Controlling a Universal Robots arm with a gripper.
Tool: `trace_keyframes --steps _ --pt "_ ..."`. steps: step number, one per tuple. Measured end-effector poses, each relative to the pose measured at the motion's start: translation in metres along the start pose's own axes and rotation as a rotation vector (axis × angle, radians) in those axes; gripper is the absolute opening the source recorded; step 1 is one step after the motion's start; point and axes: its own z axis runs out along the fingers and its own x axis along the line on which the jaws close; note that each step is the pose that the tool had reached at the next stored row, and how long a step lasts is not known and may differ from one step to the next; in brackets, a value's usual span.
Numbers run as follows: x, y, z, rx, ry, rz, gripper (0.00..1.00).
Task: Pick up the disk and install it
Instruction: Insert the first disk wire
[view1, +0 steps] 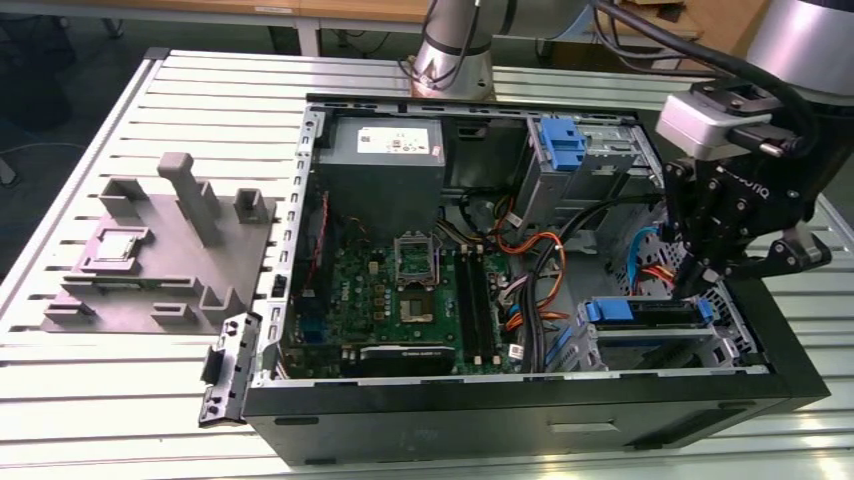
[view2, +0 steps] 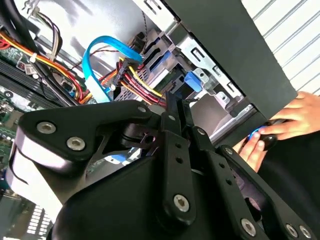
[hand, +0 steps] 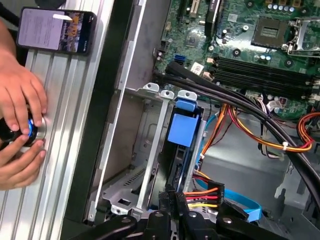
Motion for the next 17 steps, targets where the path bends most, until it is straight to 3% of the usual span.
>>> trace_keyframes --steps 5,12,17 --pt "0.0041 0.0008 0.0018 0.0001 -0.0102 0.01 0.16" --pt "0.0044 0.0007 0.0036 -0.0193 -0.0093 0.109 0.16" --pt "0.0052 -0.0037 0.0048 -0.0211 -0.01 0.119 0.16"
